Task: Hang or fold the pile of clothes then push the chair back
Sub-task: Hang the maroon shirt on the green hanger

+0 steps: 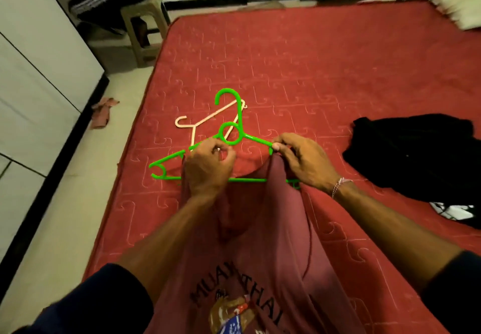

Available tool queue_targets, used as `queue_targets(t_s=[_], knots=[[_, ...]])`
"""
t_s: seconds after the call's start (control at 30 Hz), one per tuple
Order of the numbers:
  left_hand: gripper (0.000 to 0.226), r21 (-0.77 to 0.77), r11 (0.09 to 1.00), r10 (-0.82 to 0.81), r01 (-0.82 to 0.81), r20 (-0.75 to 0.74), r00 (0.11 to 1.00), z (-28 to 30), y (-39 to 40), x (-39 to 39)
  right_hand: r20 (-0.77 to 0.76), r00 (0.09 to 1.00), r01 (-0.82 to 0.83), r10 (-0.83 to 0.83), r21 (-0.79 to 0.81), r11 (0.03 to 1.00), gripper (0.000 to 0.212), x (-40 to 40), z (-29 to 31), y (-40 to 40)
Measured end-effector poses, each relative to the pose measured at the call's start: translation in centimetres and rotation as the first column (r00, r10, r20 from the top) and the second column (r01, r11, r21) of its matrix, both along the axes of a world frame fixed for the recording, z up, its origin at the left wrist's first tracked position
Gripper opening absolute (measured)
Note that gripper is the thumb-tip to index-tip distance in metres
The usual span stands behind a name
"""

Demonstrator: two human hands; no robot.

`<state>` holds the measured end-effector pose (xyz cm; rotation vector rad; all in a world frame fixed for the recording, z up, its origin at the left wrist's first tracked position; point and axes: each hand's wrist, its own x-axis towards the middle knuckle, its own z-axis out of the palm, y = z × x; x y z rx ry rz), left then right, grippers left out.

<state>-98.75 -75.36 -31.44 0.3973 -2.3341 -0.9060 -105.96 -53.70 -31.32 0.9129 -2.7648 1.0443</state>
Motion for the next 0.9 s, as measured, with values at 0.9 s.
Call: queue_targets(t_s=[0.9], knots=[[0.025, -0.007, 0.730, -0.642, 0.684, 0.337, 0.689, 55.0, -11.2, 12.2, -0.149, 0.978, -0.145, 0.143, -0.003, 0.989, 0.022, 10.7, 52.5, 5.0]])
